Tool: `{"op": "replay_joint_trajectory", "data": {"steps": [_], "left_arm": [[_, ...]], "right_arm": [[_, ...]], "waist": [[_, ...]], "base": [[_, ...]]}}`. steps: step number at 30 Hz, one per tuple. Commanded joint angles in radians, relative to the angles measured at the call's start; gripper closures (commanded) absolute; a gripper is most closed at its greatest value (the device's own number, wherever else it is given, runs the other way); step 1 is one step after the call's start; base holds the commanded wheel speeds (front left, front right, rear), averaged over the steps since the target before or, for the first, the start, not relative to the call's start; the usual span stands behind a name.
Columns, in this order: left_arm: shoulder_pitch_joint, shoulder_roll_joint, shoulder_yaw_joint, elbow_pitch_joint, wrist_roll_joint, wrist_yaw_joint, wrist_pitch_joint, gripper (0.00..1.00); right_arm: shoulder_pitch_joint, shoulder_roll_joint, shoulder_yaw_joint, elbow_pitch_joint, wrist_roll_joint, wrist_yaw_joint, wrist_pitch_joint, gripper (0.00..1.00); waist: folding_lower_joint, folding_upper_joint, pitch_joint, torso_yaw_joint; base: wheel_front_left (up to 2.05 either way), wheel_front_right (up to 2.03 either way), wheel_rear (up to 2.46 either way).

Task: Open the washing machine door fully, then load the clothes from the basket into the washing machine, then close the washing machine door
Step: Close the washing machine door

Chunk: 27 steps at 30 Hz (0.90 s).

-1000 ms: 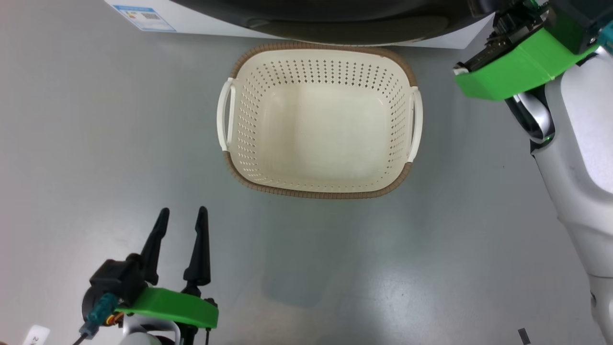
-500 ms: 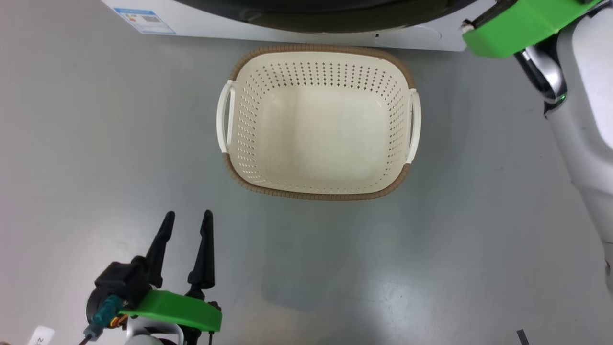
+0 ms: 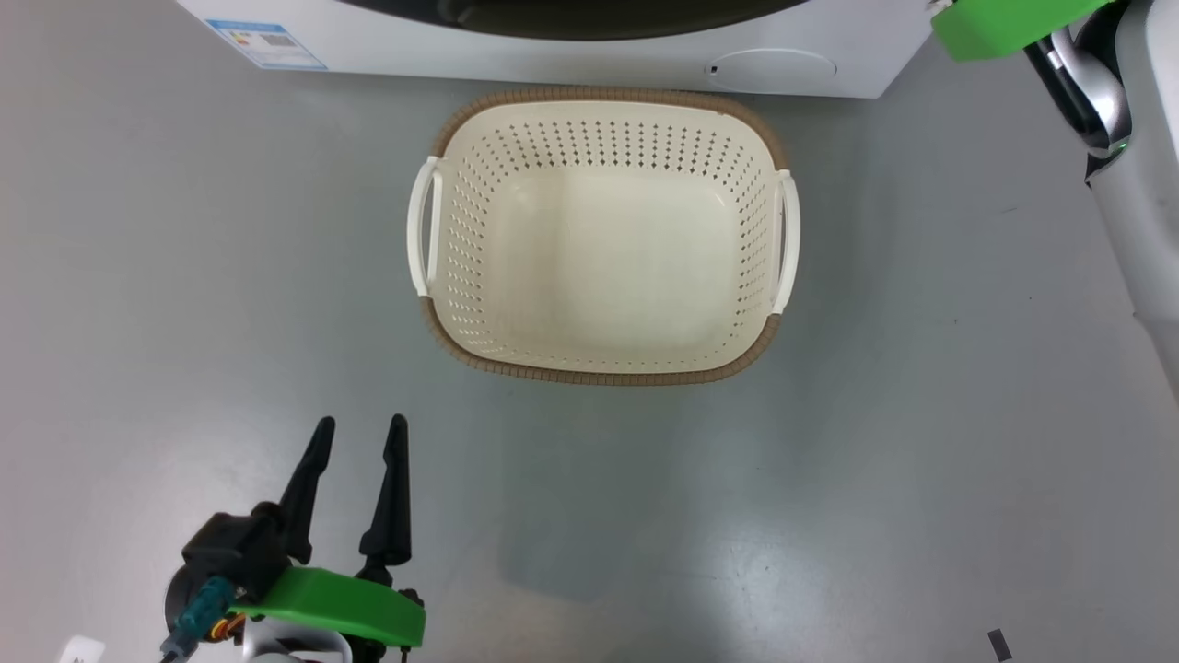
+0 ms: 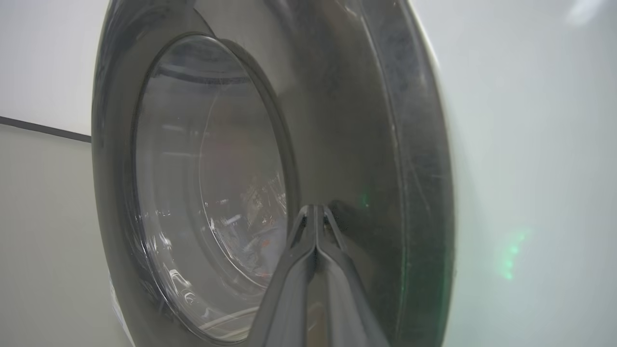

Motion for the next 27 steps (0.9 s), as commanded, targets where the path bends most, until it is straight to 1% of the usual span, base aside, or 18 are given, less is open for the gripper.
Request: {"op": "replay_joint_trajectory", "data": {"steps": [1,7,12,15,19,20,21,22,23,24,25,26,27], "left_arm": [[0.020,0.014,0.031,-0.015,-0.006,-0.002,-0.006,0.00],[0.011,0.014,0.025,-0.014,-0.009,0.000,-0.006,0.00],[0.009,0.014,0.027,-0.009,-0.012,0.005,-0.006,0.00],[0.012,0.014,0.032,-0.012,-0.017,0.007,-0.006,0.00],[0.020,0.014,0.045,-0.020,-0.024,0.016,-0.006,0.00],[0.024,0.014,0.048,-0.023,-0.025,0.018,-0.006,0.00],[0.029,0.014,0.053,-0.026,-0.029,0.020,-0.006,0.00],[0.035,0.014,0.057,-0.030,-0.034,0.019,-0.006,0.00],[0.041,0.014,0.062,-0.036,-0.034,0.018,-0.006,0.00],[0.048,0.014,0.067,-0.039,-0.037,0.018,-0.006,0.00],[0.054,0.014,0.074,-0.042,-0.044,0.020,-0.006,0.00],[0.061,0.014,0.081,-0.045,-0.049,0.021,-0.006,0.00],[0.068,0.014,0.086,-0.047,-0.055,0.021,-0.006,0.00]], "right_arm": [[-0.013,0.003,-0.010,-0.011,-0.013,0.001,-0.003,1.00],[-0.058,-0.011,-0.052,0.060,-0.075,0.001,-0.003,1.00],[-0.051,-0.012,-0.061,0.086,-0.087,0.001,-0.003,1.00],[-0.015,-0.005,-0.066,0.055,-0.070,0.001,-0.003,1.00],[0.096,0.004,-0.072,-0.036,-0.035,0.001,-0.003,1.00],[0.133,0.006,-0.071,-0.056,-0.021,0.001,-0.003,0.88],[0.171,0.008,-0.070,-0.079,-0.008,0.001,-0.003,0.68],[0.210,0.008,-0.070,-0.103,0.002,0.001,-0.003,0.56],[0.251,0.008,-0.073,-0.126,0.010,0.001,-0.003,0.43],[0.293,0.010,-0.079,-0.148,0.020,0.001,-0.003,0.22],[0.335,0.011,-0.086,-0.170,0.028,0.001,-0.003,0.05],[0.376,0.010,-0.096,-0.189,0.035,0.001,-0.003,0.00],[0.417,0.012,-0.109,-0.206,0.043,0.001,-0.003,0.00]], "waist": [[0.0000,0.0000,0.000,0.001],[0.0000,0.0000,-0.003,0.008],[0.0000,0.0000,-0.024,0.008],[0.0000,0.0000,-0.047,0.003],[0.0000,0.0000,-0.096,-0.009],[0.0000,0.0000,-0.112,-0.014],[0.0000,0.0000,-0.130,-0.020],[0.0000,0.0000,-0.148,-0.025],[0.0000,0.0000,-0.167,-0.031],[0.0000,0.0000,-0.187,-0.037],[0.0000,0.0000,-0.208,-0.042],[0.0000,0.0000,-0.229,-0.047],[0.0000,0.0000,-0.250,-0.052]], "base": [[0.00,0.00,0.00],[0.00,0.00,0.00],[0.00,0.00,0.00],[0.00,0.00,0.00],[0.00,0.00,0.00],[0.00,0.00,0.00],[0.00,0.00,0.00],[0.00,0.00,0.00],[0.00,0.00,0.00],[0.00,0.00,0.00],[0.00,0.00,0.00],[0.00,0.00,0.00],[0.00,0.00,0.00]]}}
